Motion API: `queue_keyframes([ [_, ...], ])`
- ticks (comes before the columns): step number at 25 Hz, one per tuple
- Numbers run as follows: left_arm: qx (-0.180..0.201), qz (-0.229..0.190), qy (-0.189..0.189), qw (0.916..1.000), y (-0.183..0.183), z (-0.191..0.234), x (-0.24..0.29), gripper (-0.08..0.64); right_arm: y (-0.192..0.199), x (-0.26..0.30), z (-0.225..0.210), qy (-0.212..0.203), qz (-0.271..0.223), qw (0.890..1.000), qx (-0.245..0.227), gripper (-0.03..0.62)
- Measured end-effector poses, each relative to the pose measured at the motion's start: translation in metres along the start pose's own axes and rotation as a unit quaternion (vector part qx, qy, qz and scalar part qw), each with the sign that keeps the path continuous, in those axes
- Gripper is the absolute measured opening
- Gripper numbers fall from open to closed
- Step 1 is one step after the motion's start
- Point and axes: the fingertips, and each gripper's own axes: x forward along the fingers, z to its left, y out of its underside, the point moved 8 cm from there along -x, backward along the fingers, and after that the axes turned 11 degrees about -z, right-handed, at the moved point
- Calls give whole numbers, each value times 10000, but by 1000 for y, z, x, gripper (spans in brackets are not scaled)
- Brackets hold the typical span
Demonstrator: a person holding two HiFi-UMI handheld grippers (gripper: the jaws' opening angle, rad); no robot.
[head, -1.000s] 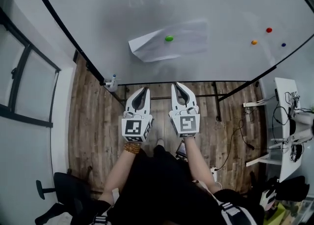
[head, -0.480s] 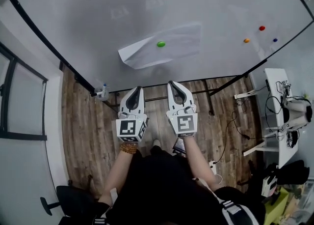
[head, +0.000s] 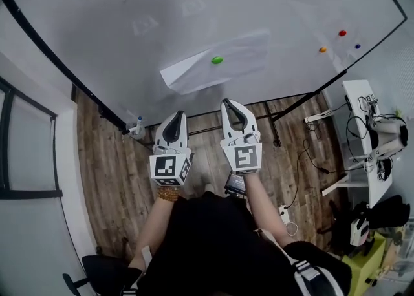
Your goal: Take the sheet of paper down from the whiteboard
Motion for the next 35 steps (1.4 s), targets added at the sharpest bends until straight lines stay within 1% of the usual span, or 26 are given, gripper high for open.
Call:
queue_keyframes([
  [2,-12,15,38,10000,0,3,1,21,0,4,1,-5,65,9999,-91,0],
  [7,-11,45,146,9999,0,9,3,21,-7,15,2,24,-58,9999,-147,3],
  [9,-37,50,152,9999,1,14,3,21,-9,22,2,16,-61,9997,-217,15],
  [10,-57,57,145,9999,1,16,4,21,-10,24,2,15,-62,9997,-235,32],
  [17,-153,43,136,9998,6,19,5,21,-15,32,-5,-1,-5,9994,-338,51],
  [25,-136,16,223,9997,4,22,8,21,-20,47,-15,29,6,9991,-427,74],
  [30,-87,78,274,9996,5,25,7,21,-21,55,-16,10,-27,9990,-451,95],
  [35,-82,88,253,9996,6,32,10,21,-18,68,-20,12,-4,9989,-470,115],
])
